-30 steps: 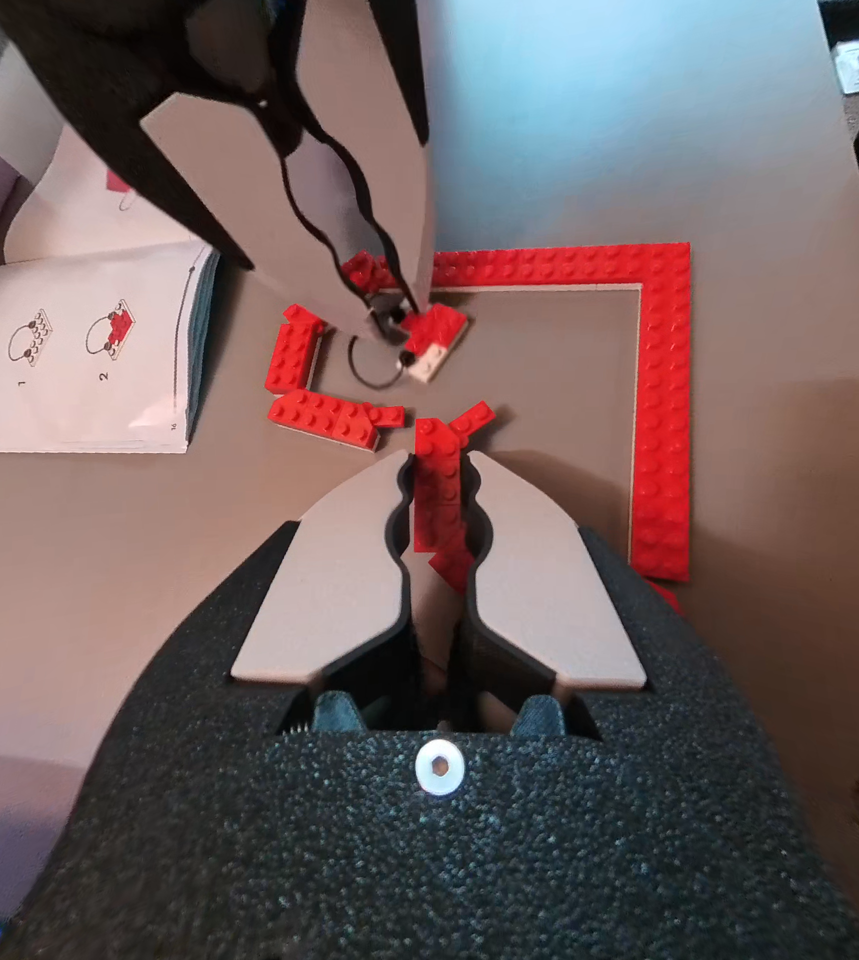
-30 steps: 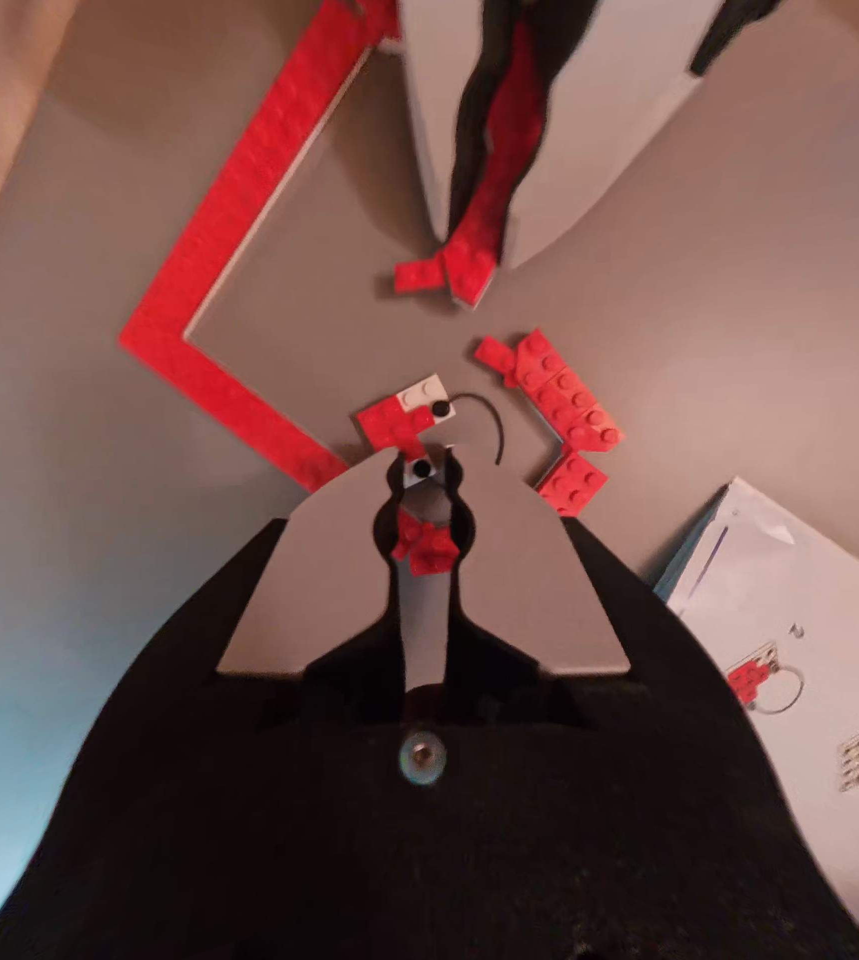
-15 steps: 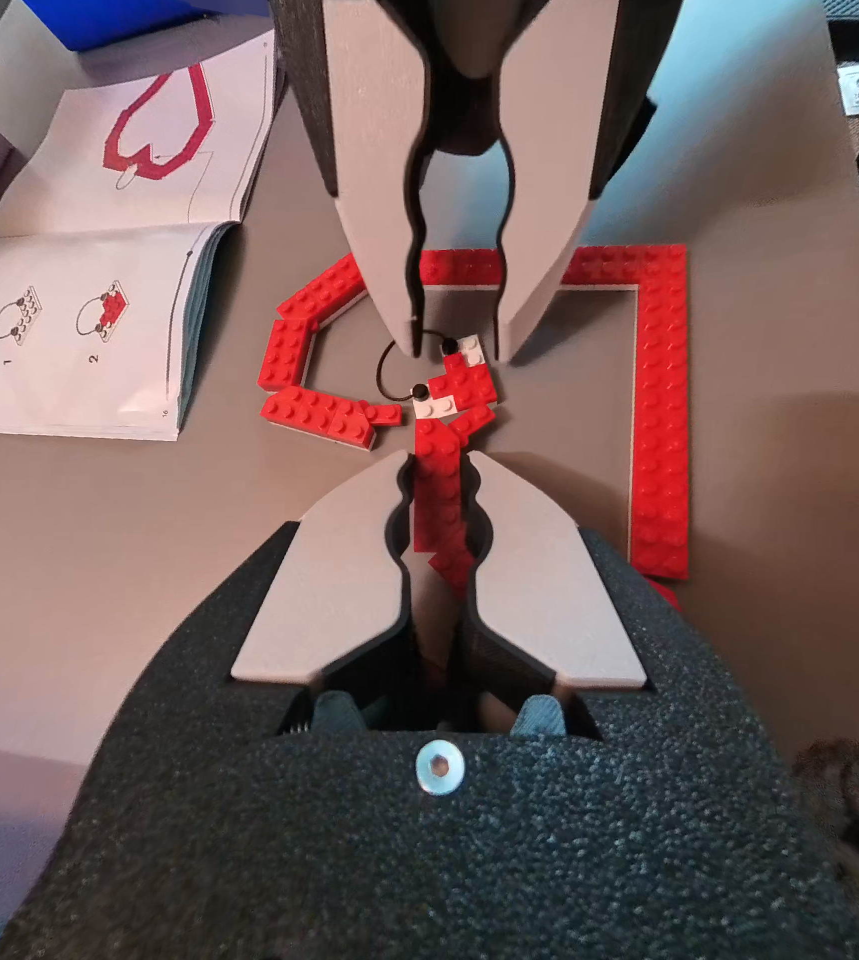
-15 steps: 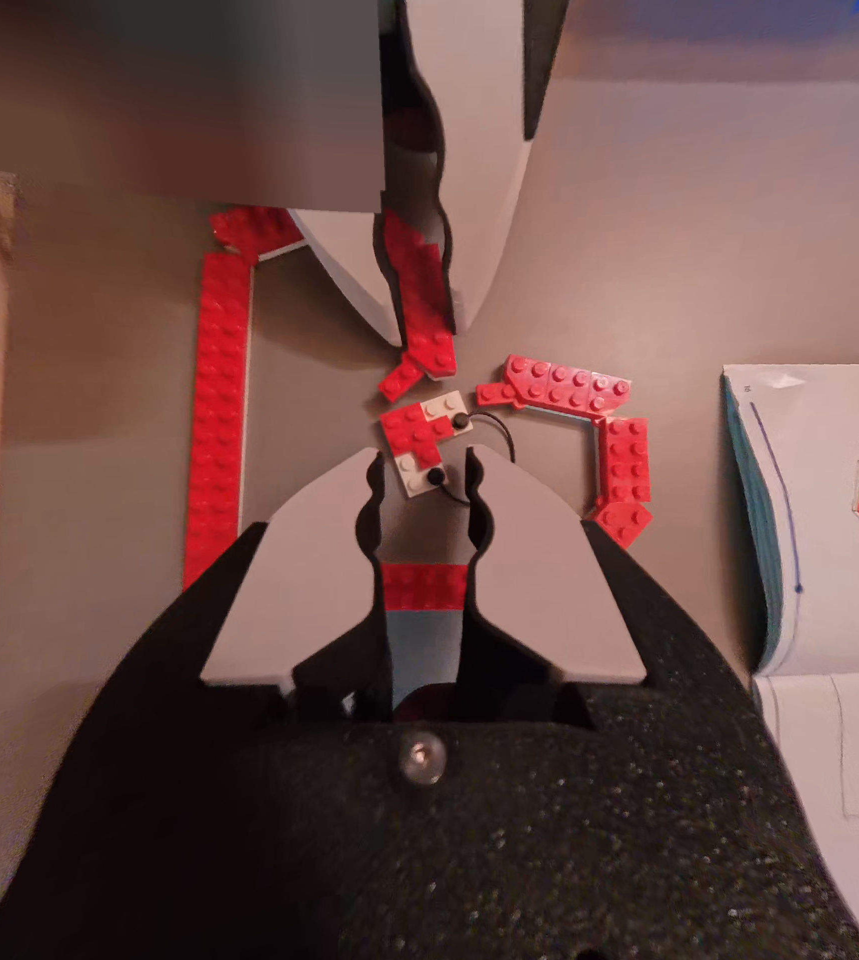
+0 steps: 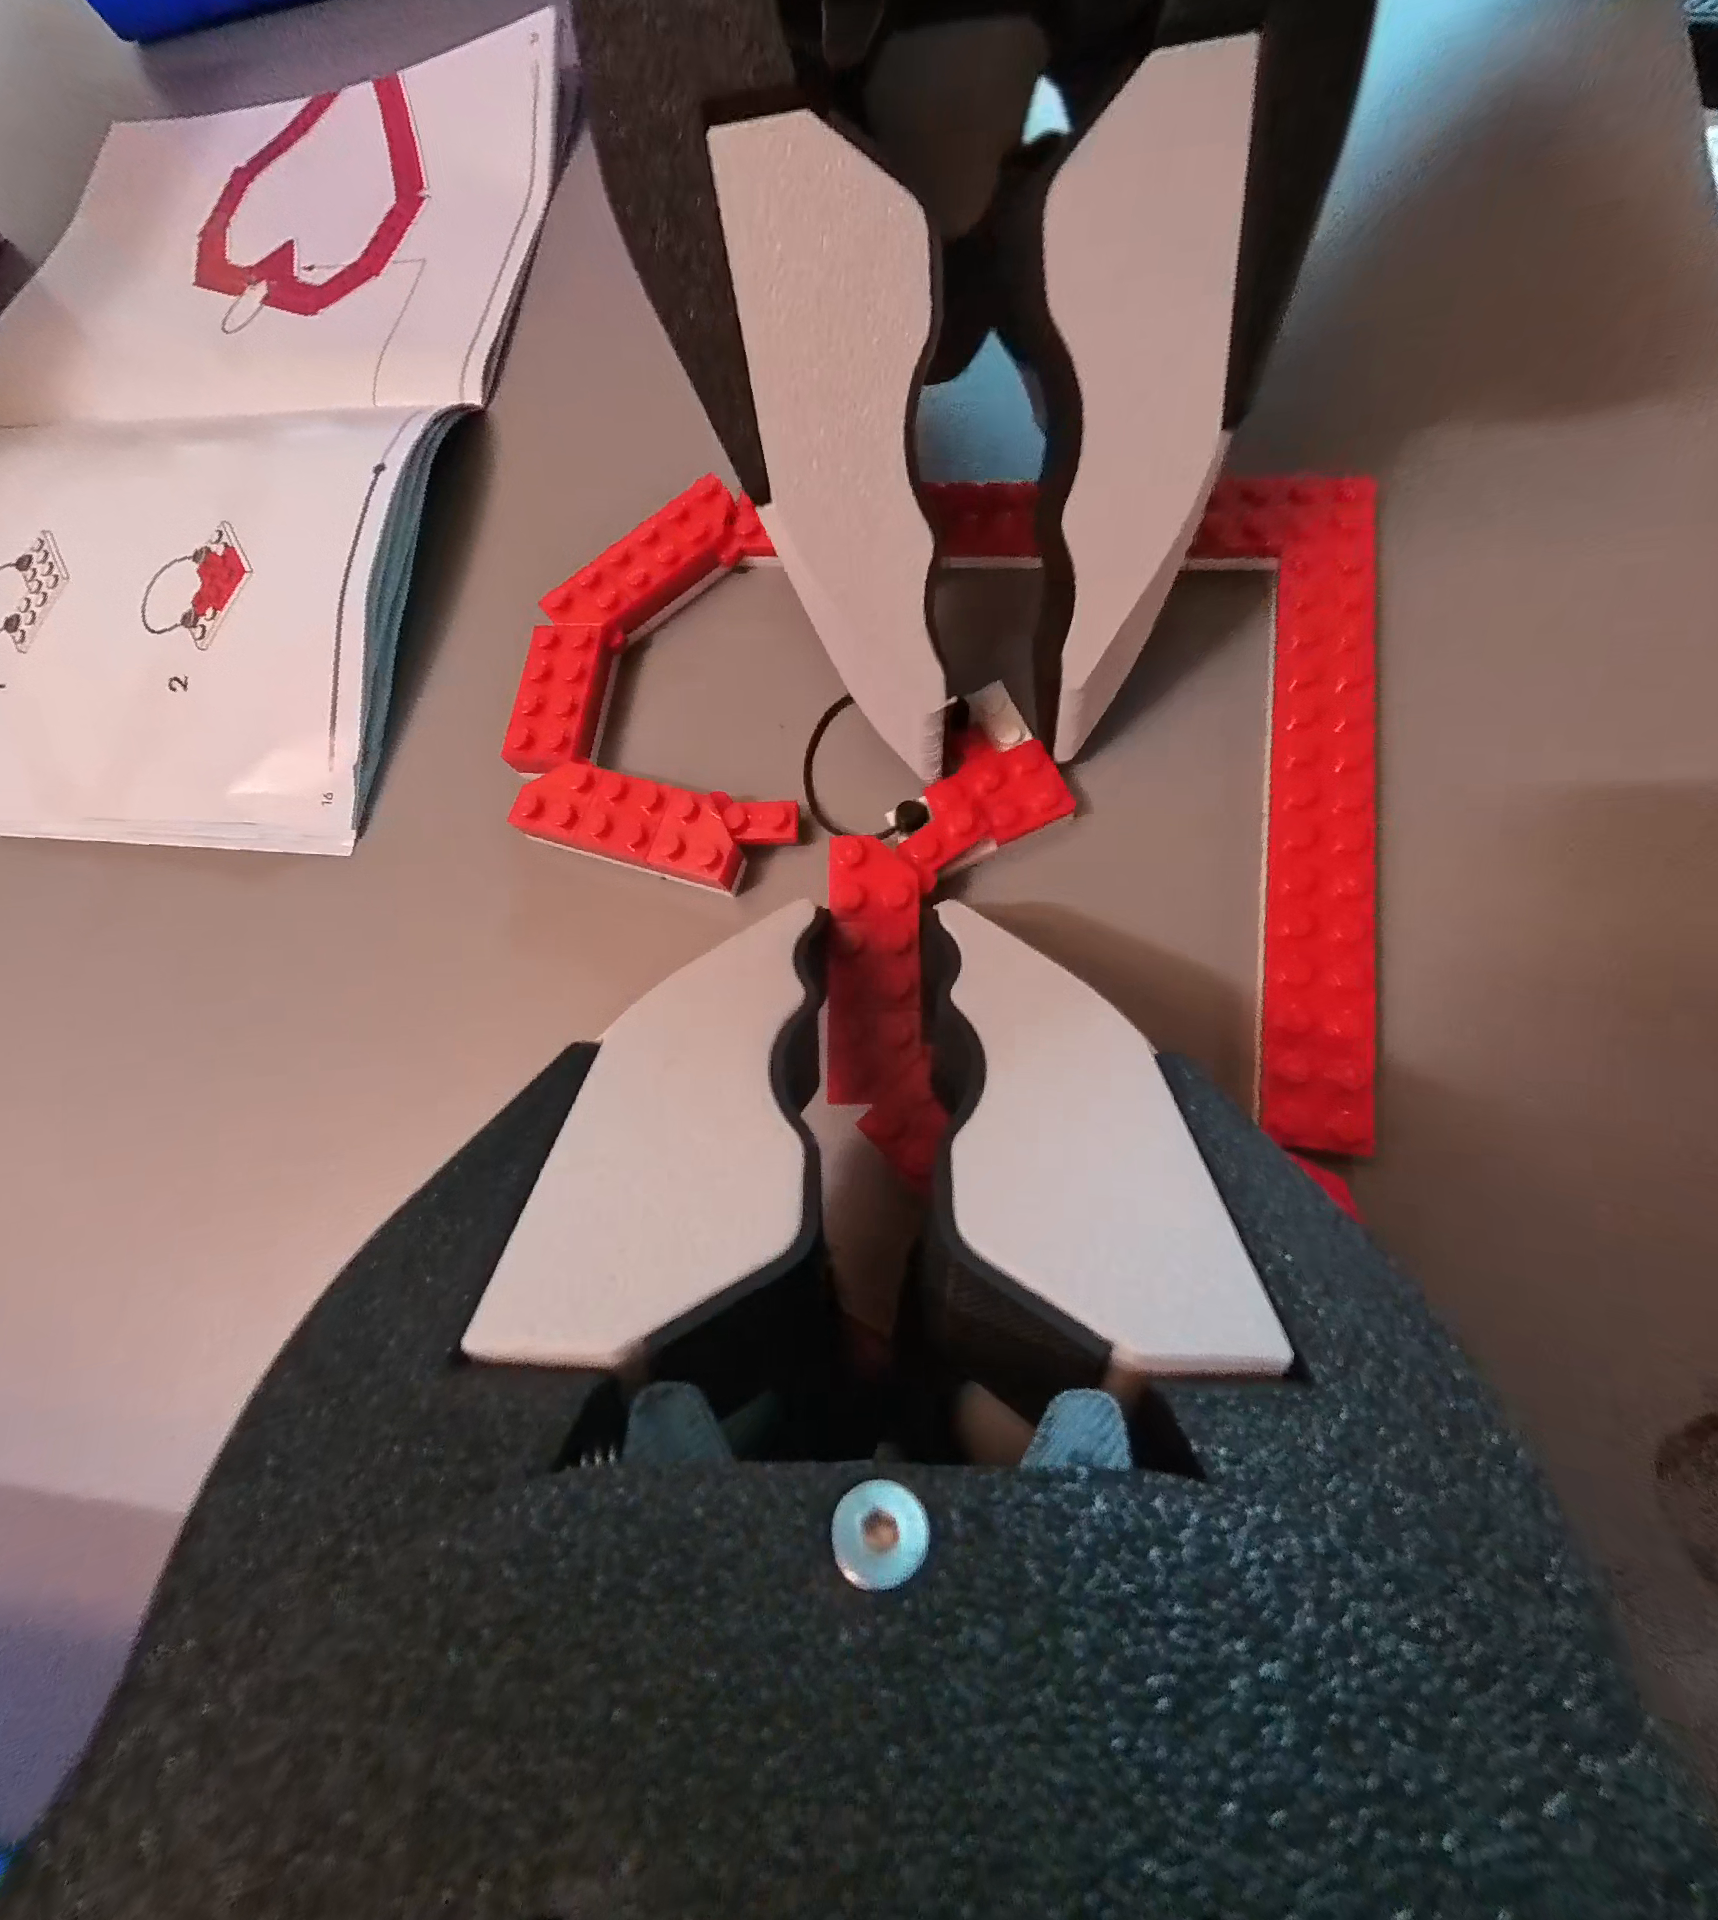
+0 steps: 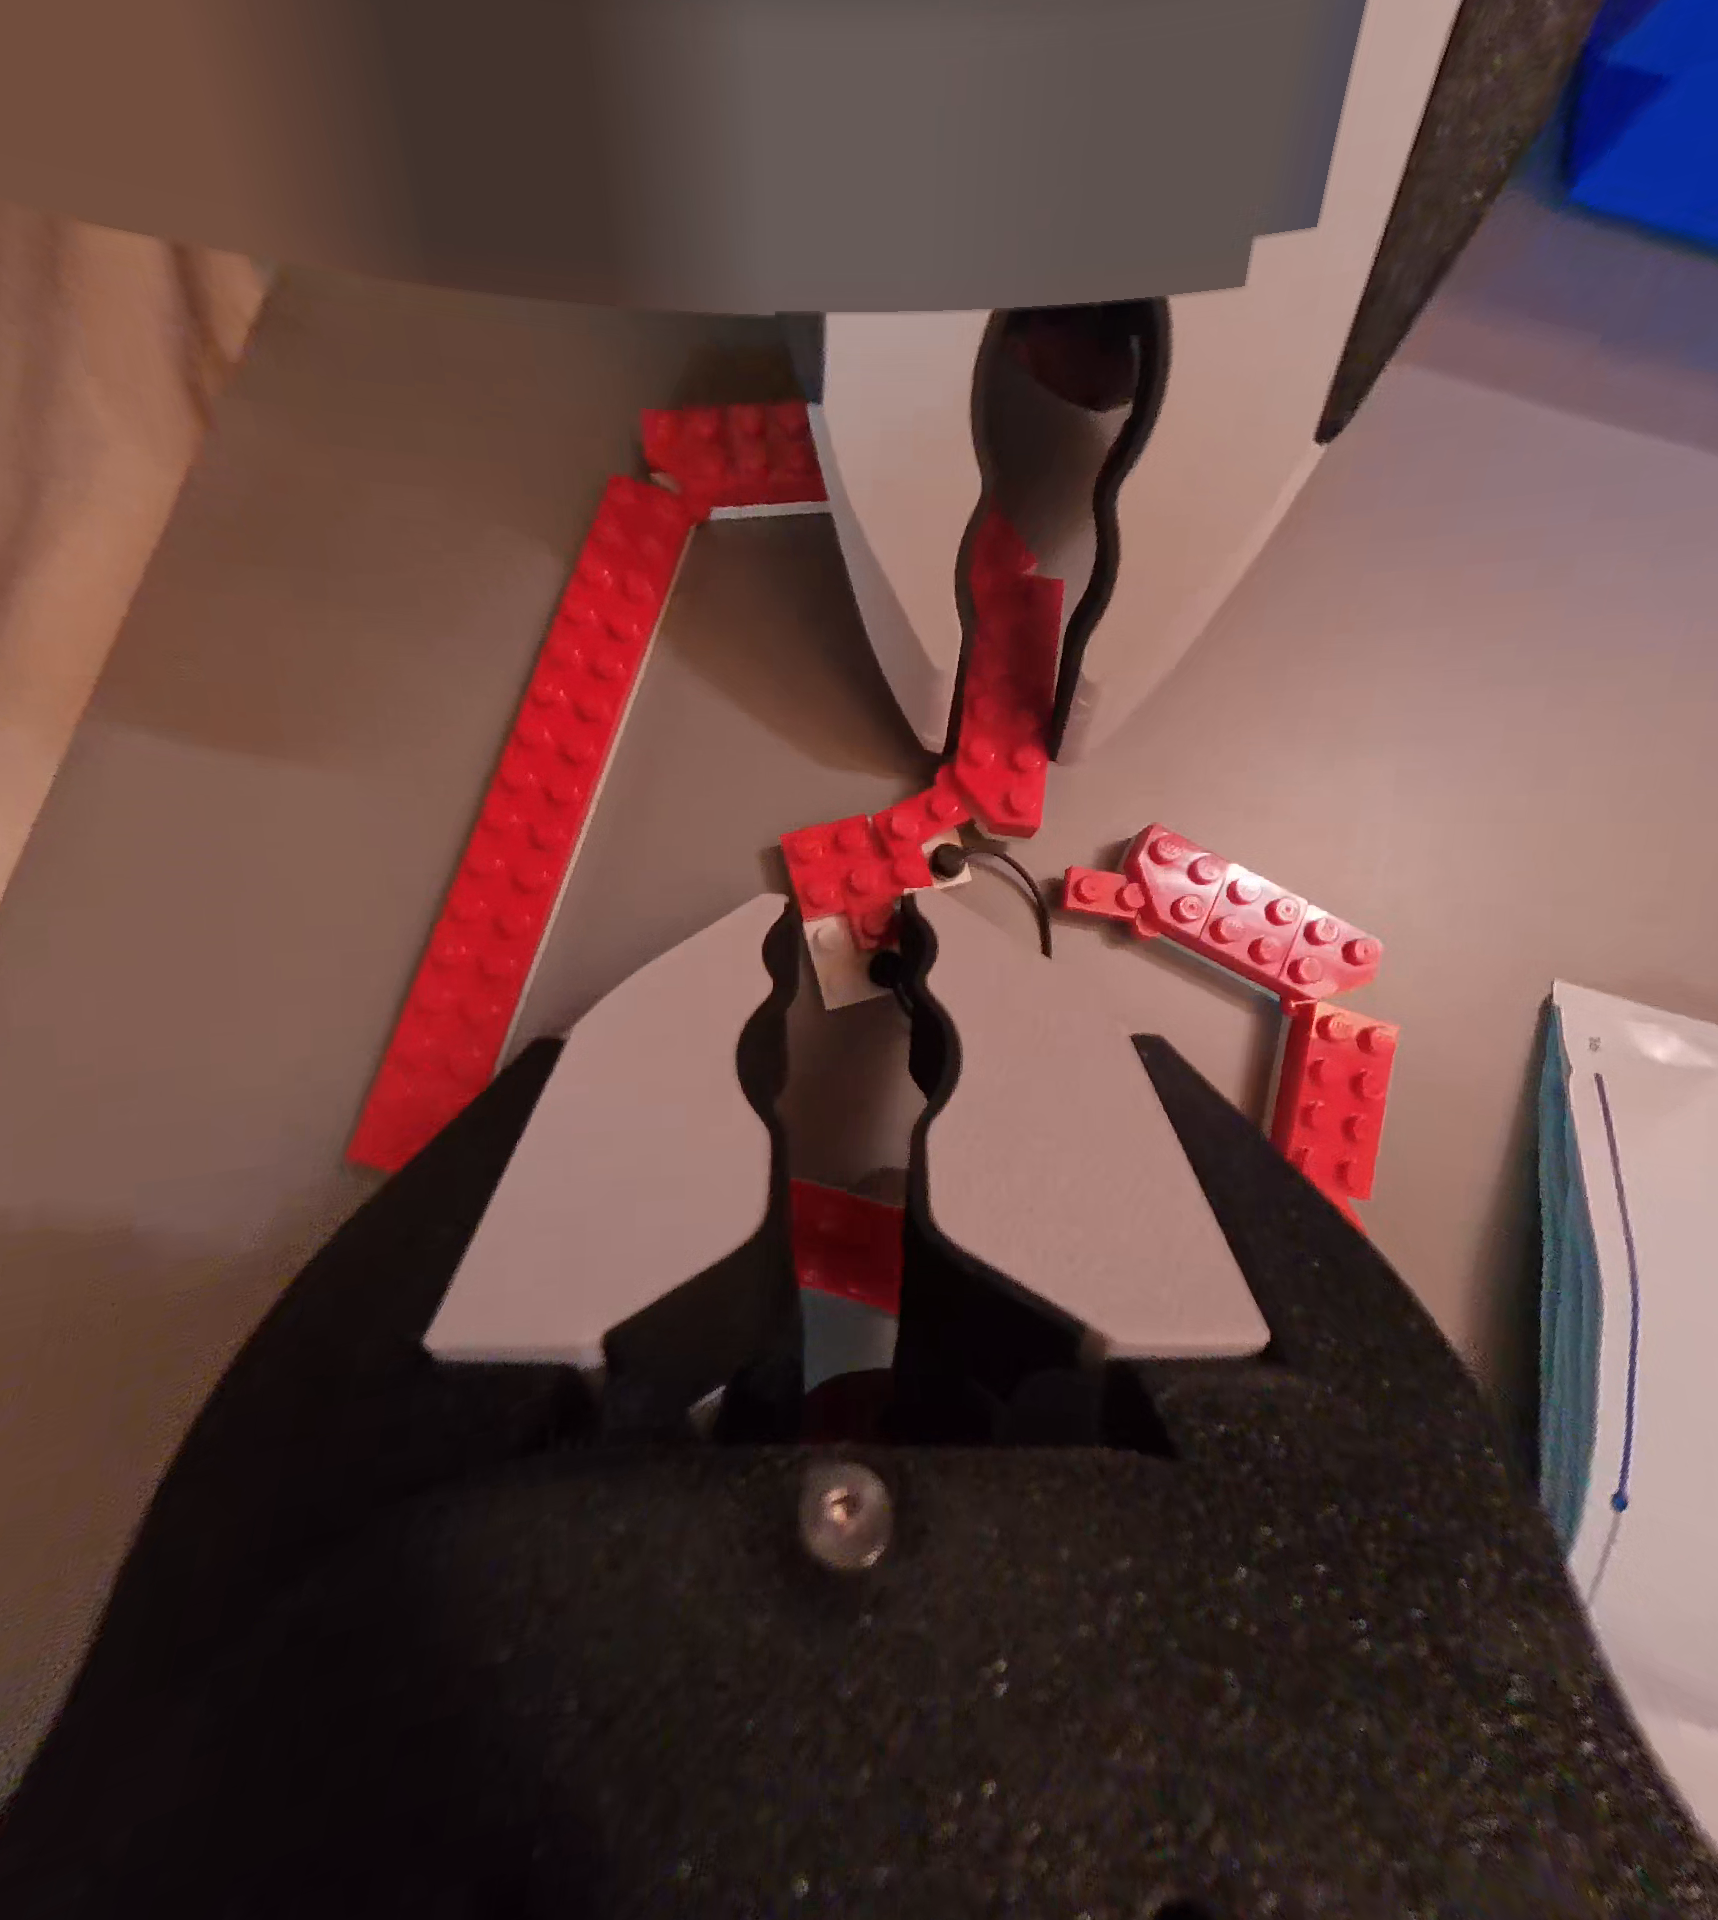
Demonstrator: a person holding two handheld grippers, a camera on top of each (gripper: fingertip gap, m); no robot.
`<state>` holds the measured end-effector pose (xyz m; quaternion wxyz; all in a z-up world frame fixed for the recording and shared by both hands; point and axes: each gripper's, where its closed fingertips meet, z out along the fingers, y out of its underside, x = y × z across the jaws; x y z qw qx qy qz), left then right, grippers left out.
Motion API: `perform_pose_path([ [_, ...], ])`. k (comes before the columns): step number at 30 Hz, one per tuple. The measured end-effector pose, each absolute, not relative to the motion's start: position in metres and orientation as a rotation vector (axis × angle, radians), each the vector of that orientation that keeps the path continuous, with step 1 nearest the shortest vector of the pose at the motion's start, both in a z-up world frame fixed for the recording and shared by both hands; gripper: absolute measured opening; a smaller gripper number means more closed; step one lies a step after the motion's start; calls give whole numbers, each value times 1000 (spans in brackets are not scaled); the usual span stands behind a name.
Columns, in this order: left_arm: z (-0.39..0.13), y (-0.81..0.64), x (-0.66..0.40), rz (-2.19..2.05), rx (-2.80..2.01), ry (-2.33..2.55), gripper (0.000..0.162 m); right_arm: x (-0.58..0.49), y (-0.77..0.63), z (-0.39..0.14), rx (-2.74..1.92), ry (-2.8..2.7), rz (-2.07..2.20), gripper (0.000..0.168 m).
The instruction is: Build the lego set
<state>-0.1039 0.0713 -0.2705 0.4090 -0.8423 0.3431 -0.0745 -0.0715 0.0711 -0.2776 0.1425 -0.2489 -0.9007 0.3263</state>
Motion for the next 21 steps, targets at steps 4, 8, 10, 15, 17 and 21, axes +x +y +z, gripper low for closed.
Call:
perform_pose_path([
  [4, -271, 70, -103, -206, -2113, 889, 16, -69, 75, -278, -574, -2668, 954, 18],
  [8, -271, 70, -102, -209, -2112, 892, 16, -69, 74, -278, -451, -2719, 925, 19],
  [10, -272, 70, -101, -203, -2114, 899, 16, -69, 73, -278, -405, -2739, 926, 19],
  [15, -271, 69, -102, -183, -2129, 895, 16, -71, 73, -278, -389, -2771, 930, 19],
  [17, -272, 69, -102, -174, -2142, 881, 16, -72, 73, -278, -397, -2767, 918, 19],
  [21, -272, 70, -103, -143, -2149, 855, 16, -72, 74, -278, -450, -2759, 925, 18],
])
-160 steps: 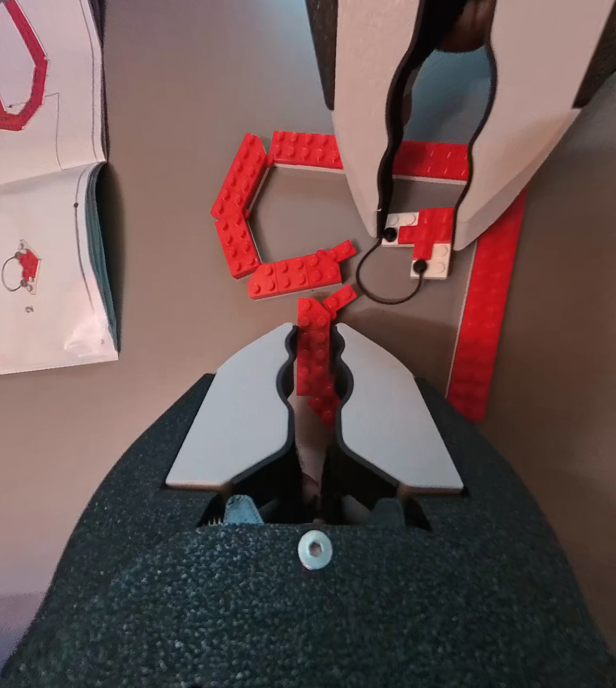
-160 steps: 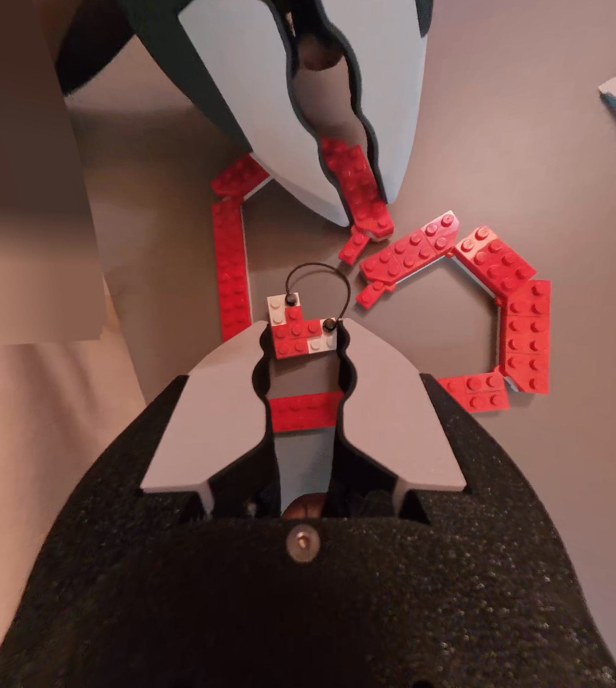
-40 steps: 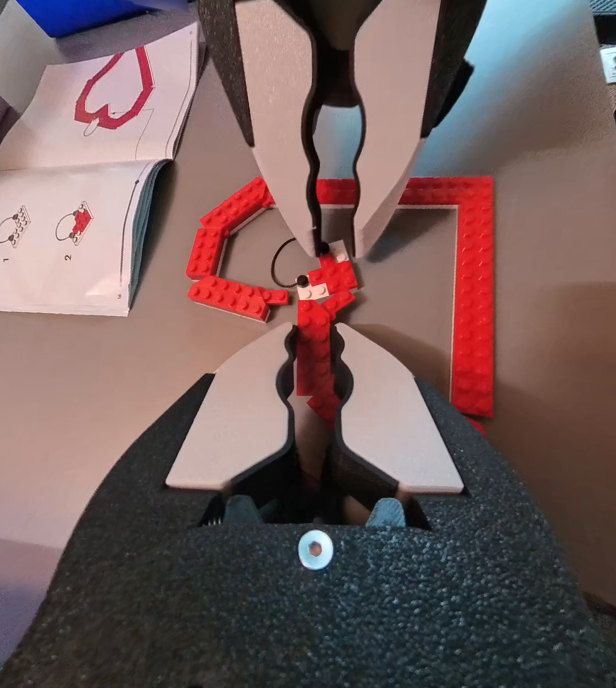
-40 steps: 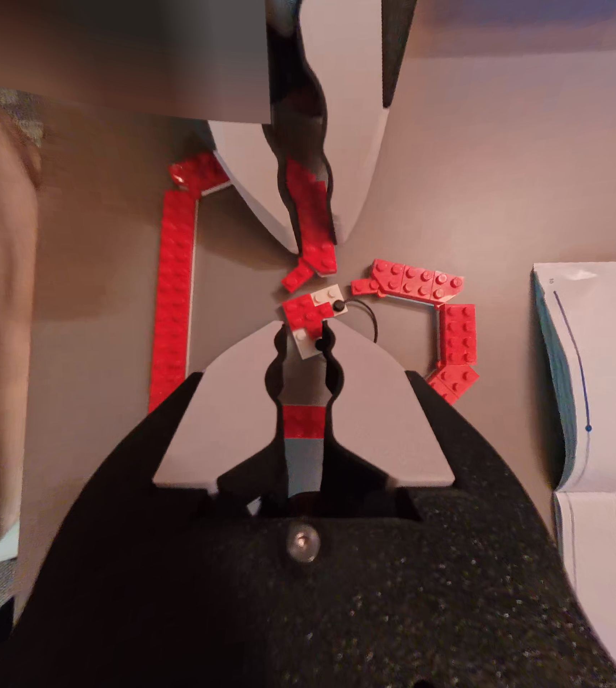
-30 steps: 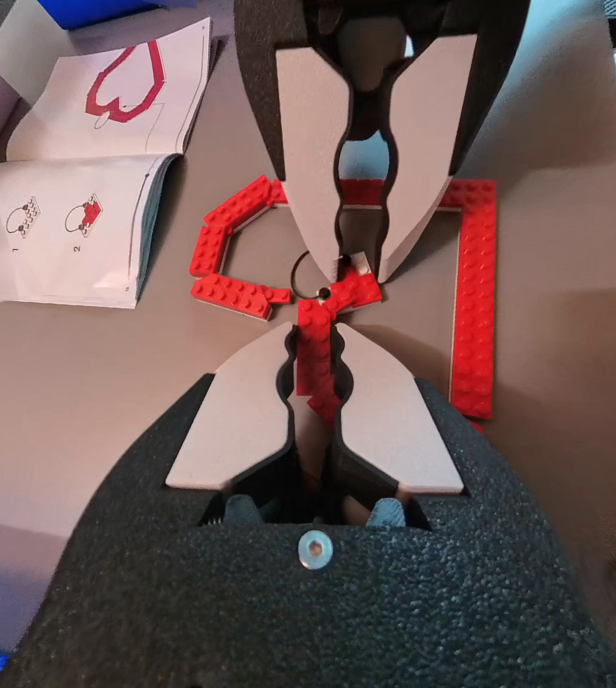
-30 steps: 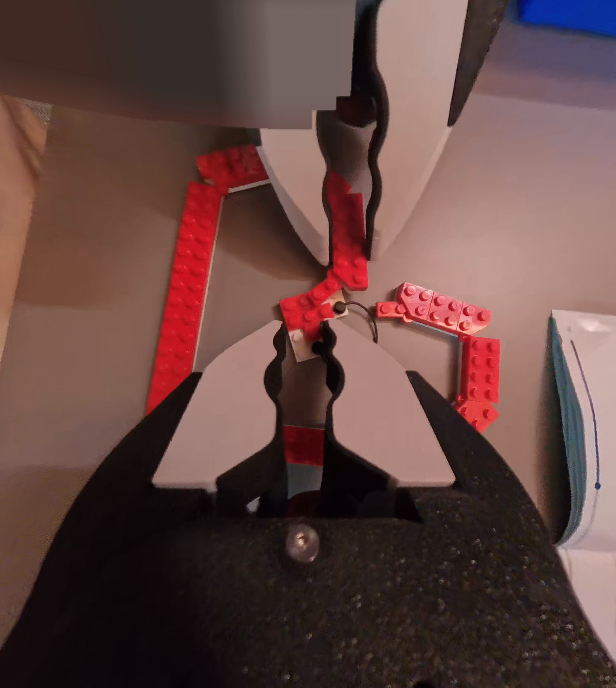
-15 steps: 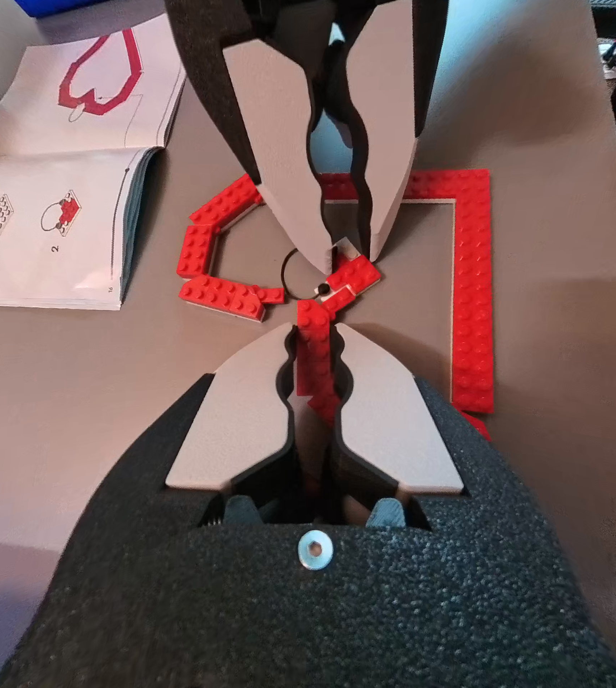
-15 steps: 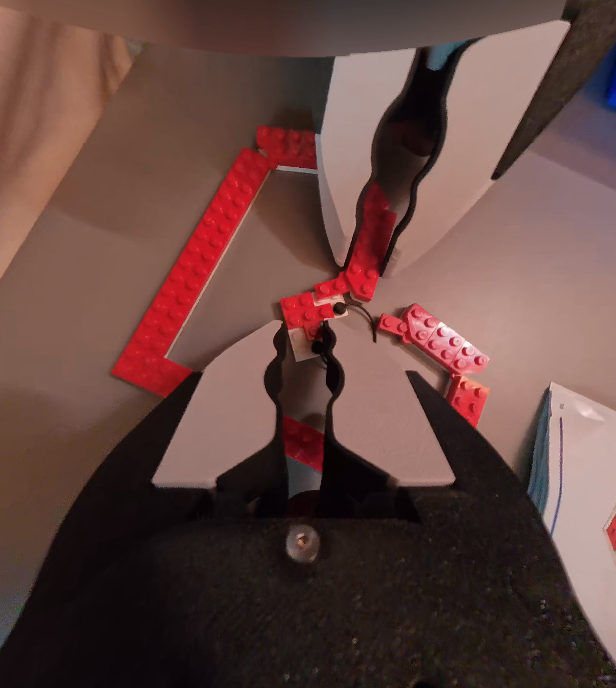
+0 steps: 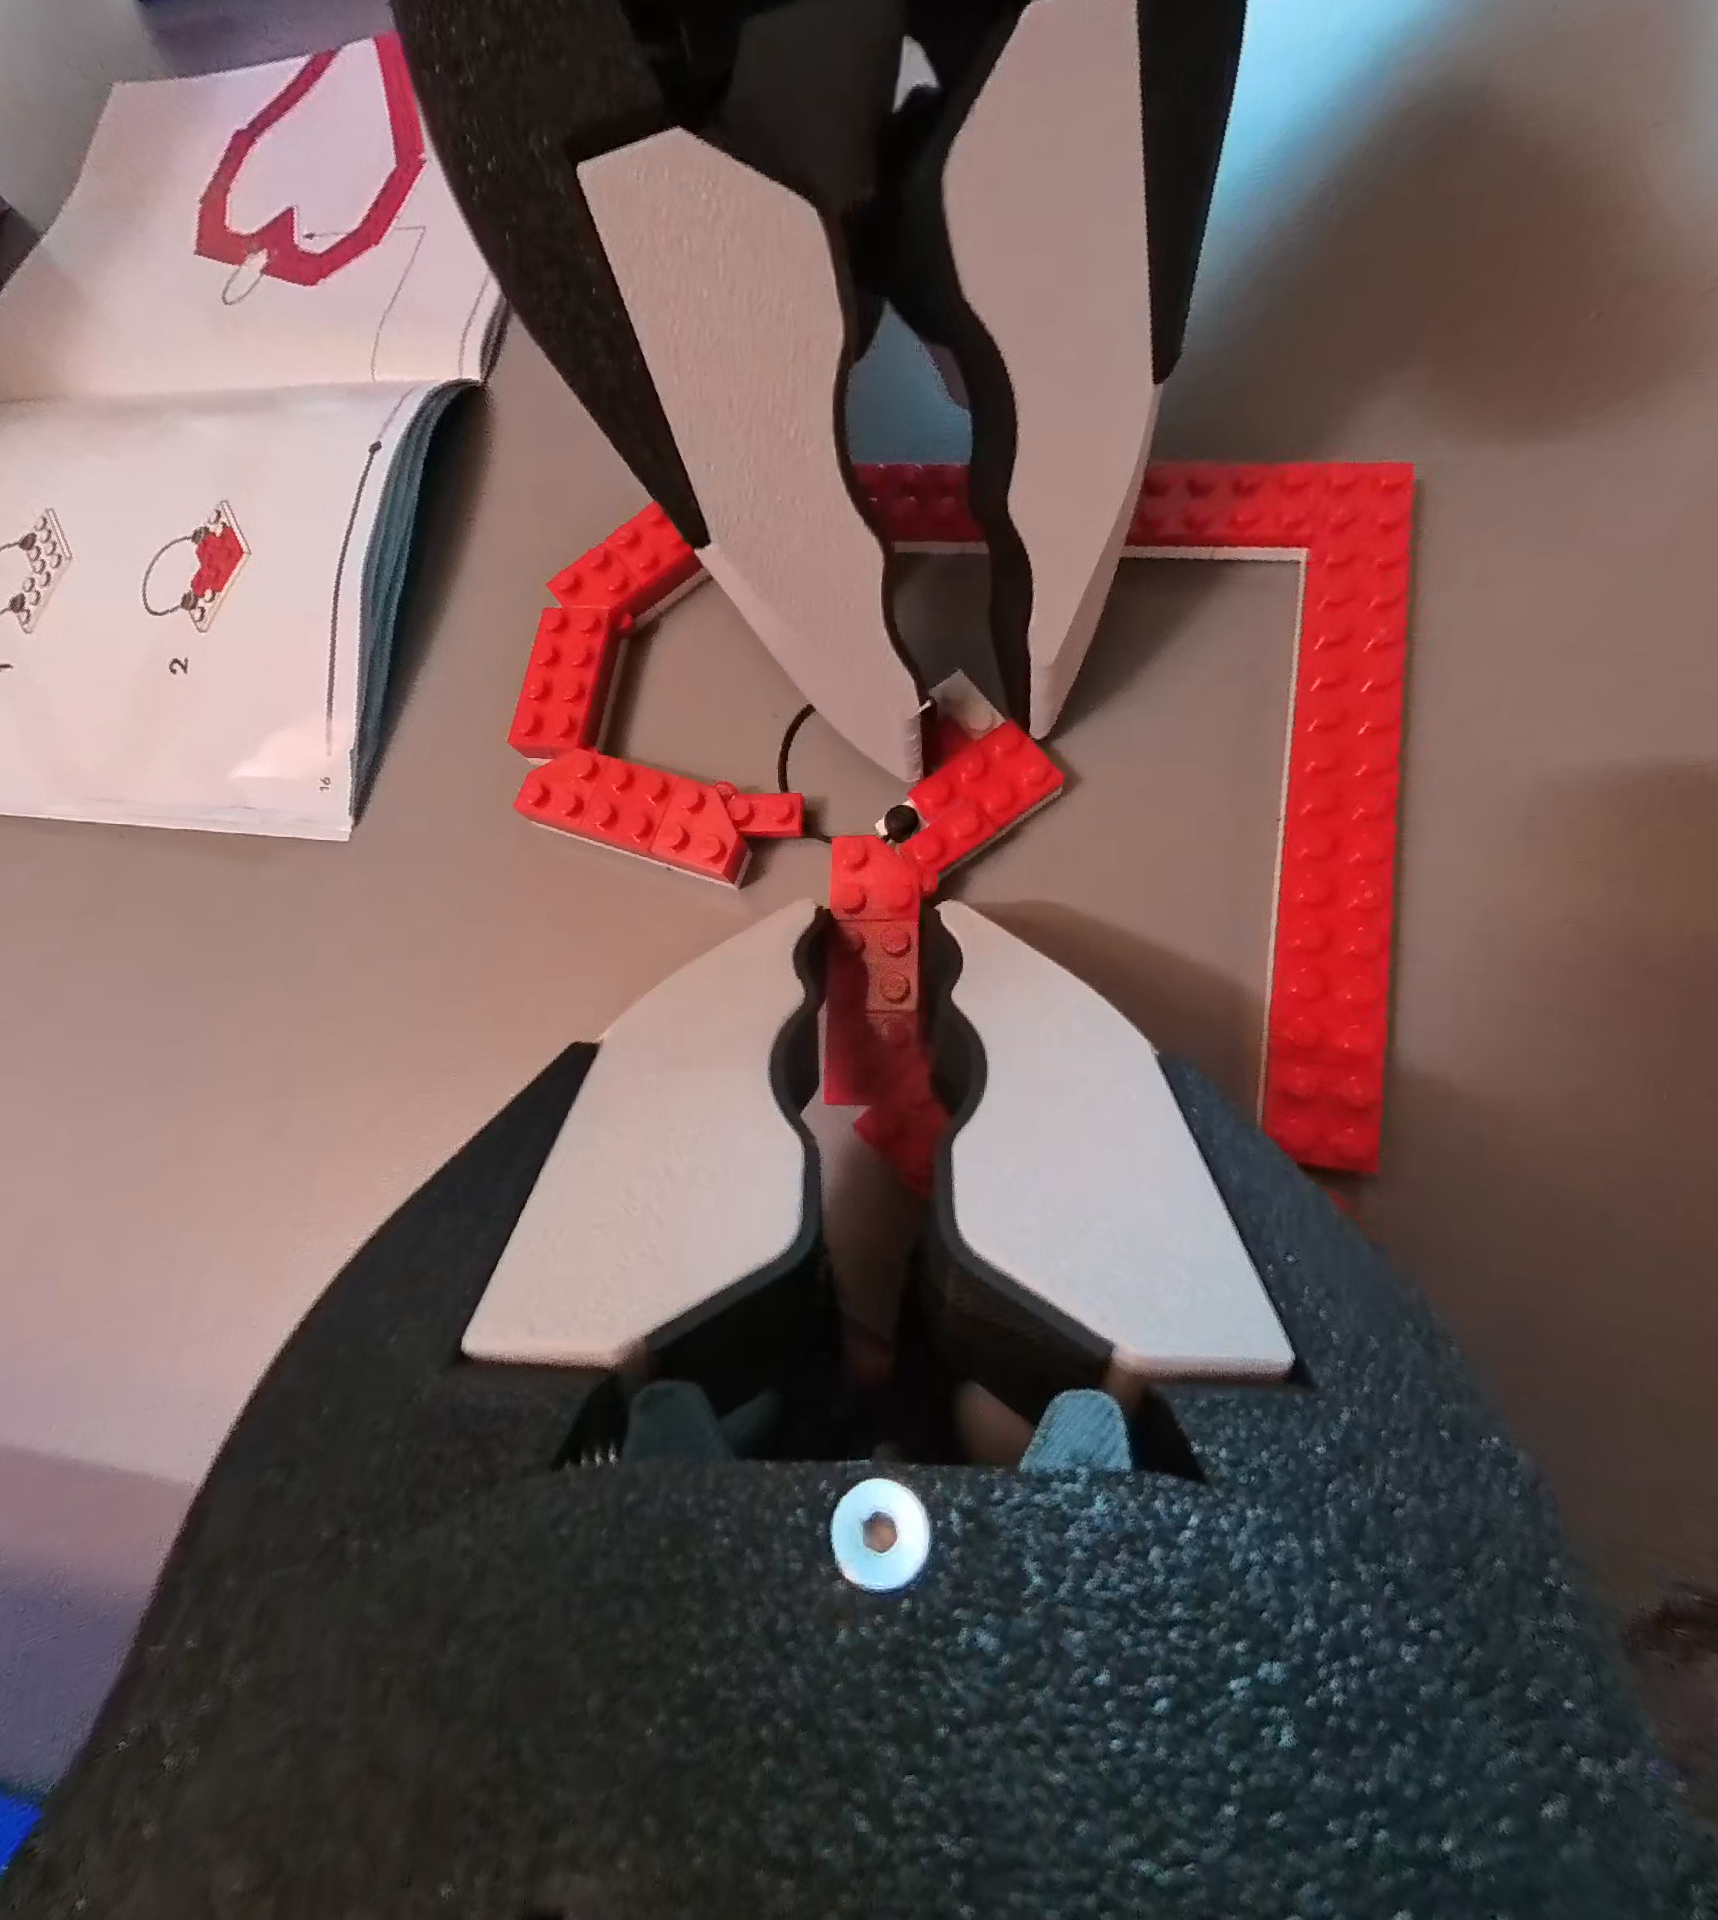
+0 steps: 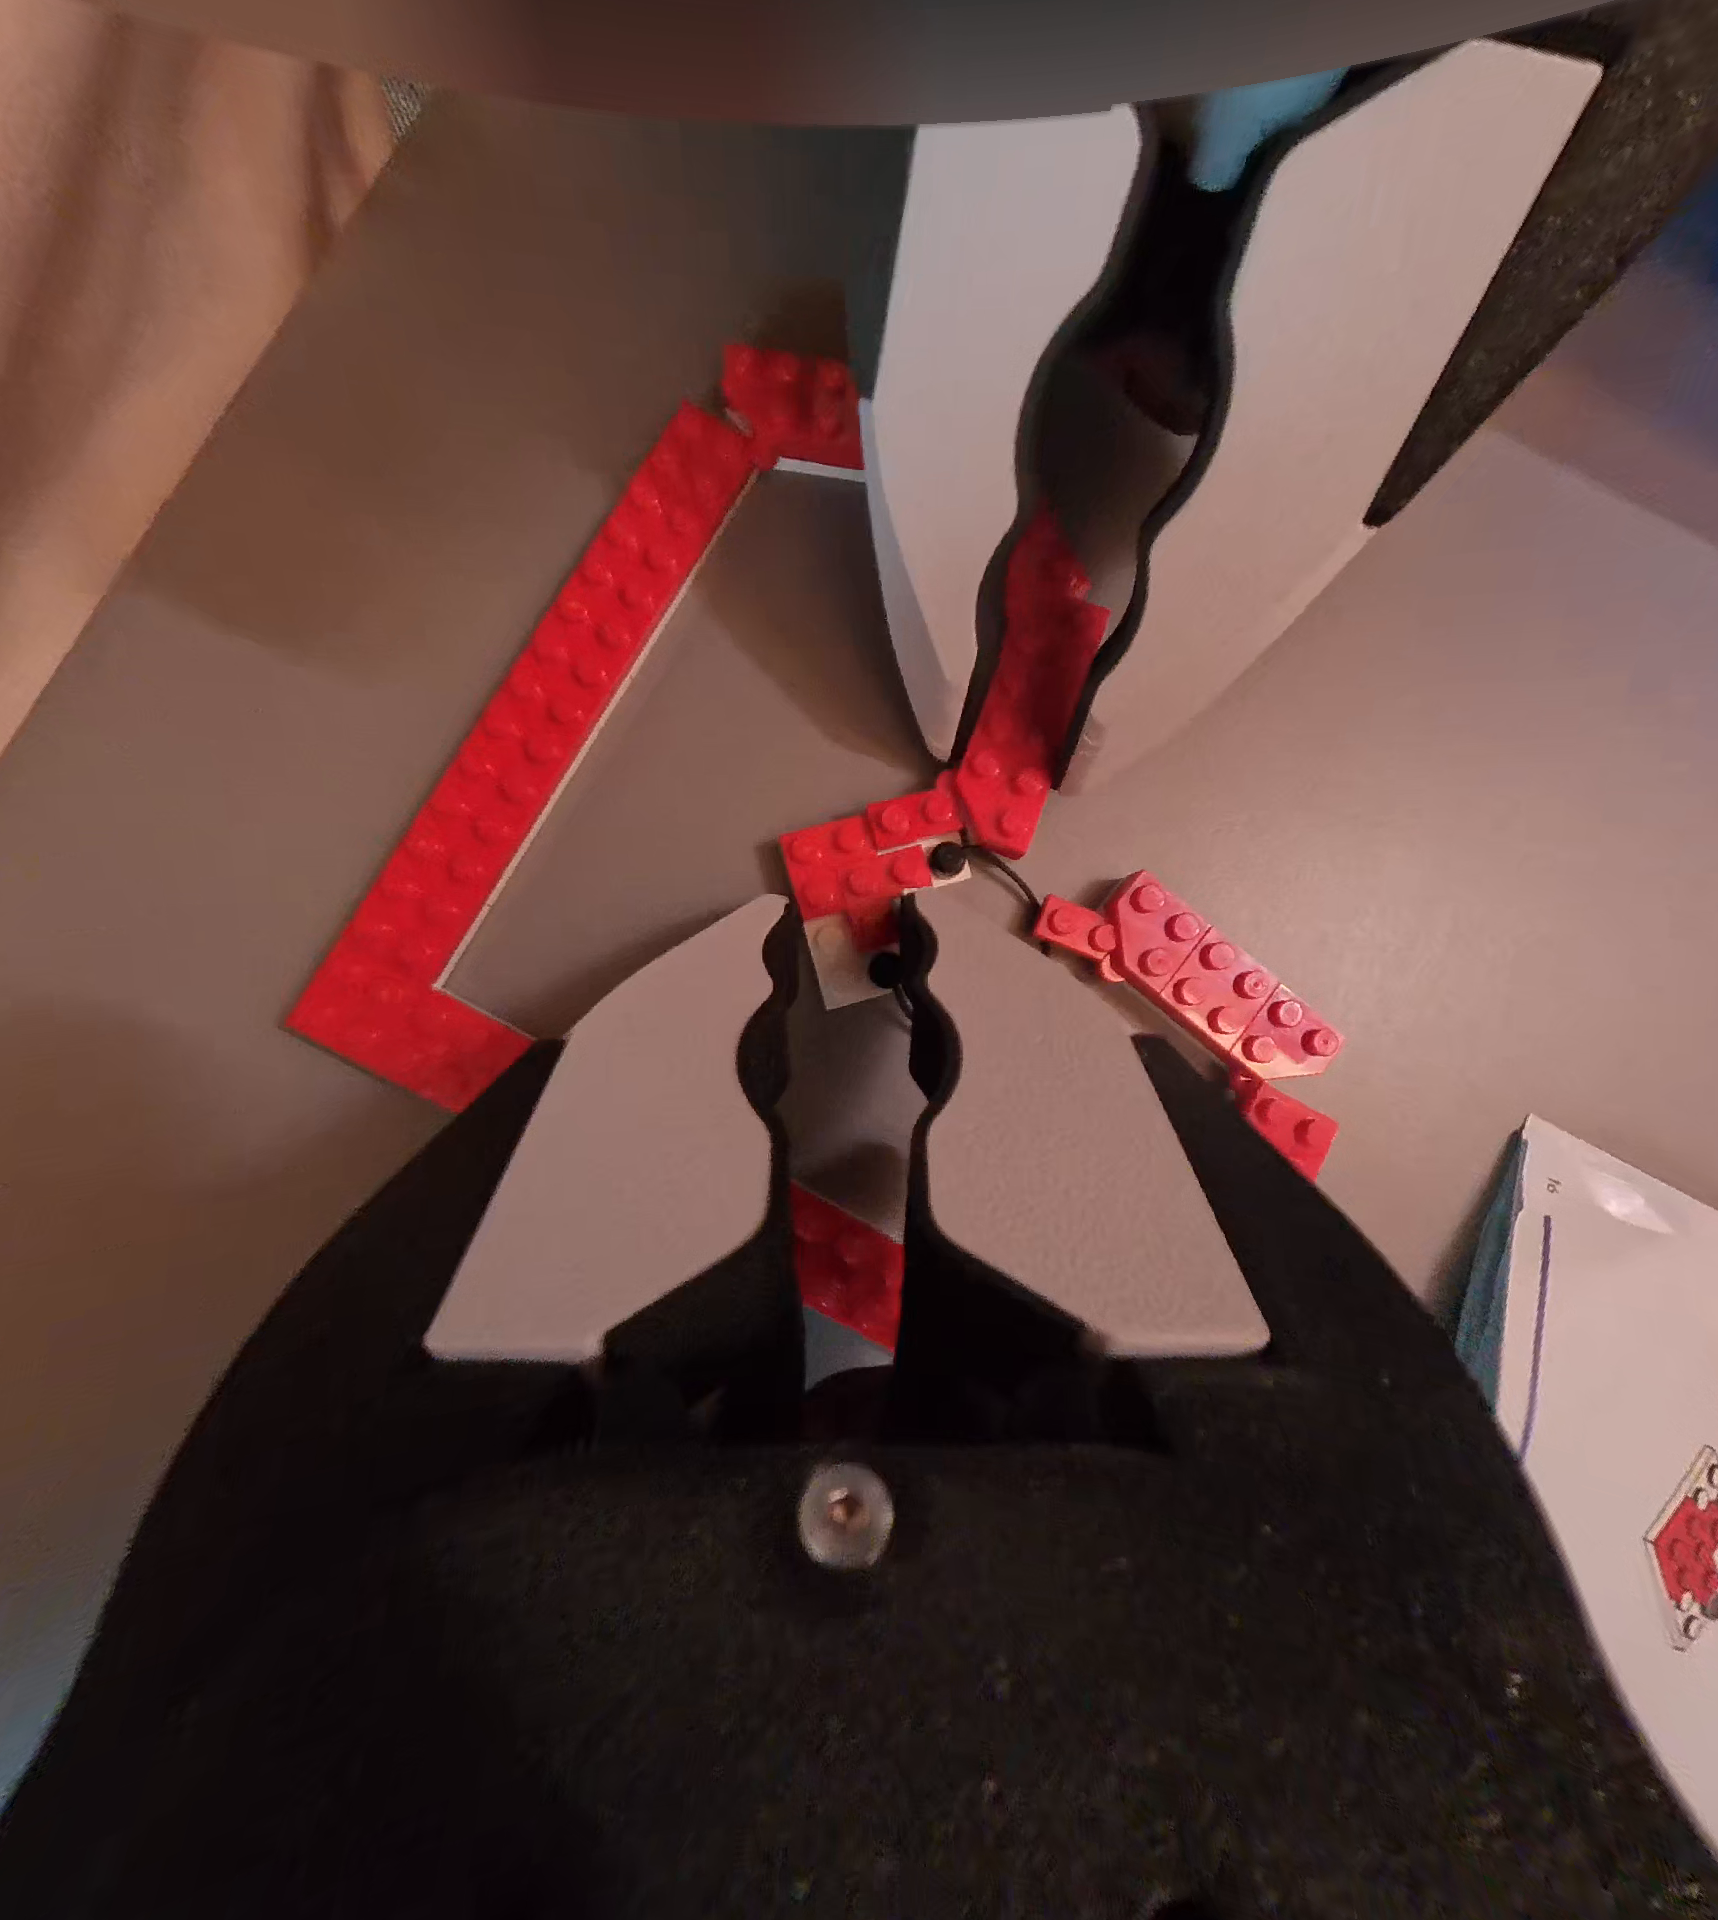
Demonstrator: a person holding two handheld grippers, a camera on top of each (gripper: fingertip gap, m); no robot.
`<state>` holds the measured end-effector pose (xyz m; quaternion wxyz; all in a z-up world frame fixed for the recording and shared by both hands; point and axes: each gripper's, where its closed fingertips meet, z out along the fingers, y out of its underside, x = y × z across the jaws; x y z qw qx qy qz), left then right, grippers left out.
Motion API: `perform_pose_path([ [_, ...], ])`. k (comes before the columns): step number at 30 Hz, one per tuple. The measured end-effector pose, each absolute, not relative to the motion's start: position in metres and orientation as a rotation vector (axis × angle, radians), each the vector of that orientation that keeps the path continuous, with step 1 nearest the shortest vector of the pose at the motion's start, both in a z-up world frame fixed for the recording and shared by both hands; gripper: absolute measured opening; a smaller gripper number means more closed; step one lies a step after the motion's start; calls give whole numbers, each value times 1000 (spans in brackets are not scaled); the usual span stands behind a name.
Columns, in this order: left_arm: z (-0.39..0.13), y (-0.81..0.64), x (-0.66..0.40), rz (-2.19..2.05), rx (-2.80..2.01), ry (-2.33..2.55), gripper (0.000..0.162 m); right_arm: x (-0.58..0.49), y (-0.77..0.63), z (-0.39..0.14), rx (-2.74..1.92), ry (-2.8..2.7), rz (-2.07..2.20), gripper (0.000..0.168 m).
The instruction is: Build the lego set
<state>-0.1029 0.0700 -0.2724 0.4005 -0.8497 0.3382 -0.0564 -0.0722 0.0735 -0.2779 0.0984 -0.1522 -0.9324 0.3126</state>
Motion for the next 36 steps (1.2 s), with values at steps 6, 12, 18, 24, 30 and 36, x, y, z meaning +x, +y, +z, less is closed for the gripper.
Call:
perform_pose_path([
  [6, -273, 70, -104, -121, -2148, 834, 16, -73, 73, -278, -464, -2730, 949, 18],
  [12, -274, 71, -104, -108, -2127, 828, 17, -75, 76, -276, -463, -2709, 942, 21],
  [18, -274, 71, -104, -108, -2127, 835, 17, -86, 69, -253, -684, -2610, 1108, 0],
  [24, -274, 71, -105, -122, -2130, 838, 16, -91, 67, -272, -807, -2679, 906, 0],
  [30, -274, 71, -105, -138, -2131, 832, 17, -90, 61, -265, -770, -2715, 860, 0],
  [36, -274, 71, -105, -141, -2129, 831, 16, -88, 62, -271, -824, -2767, 792, 0],
])
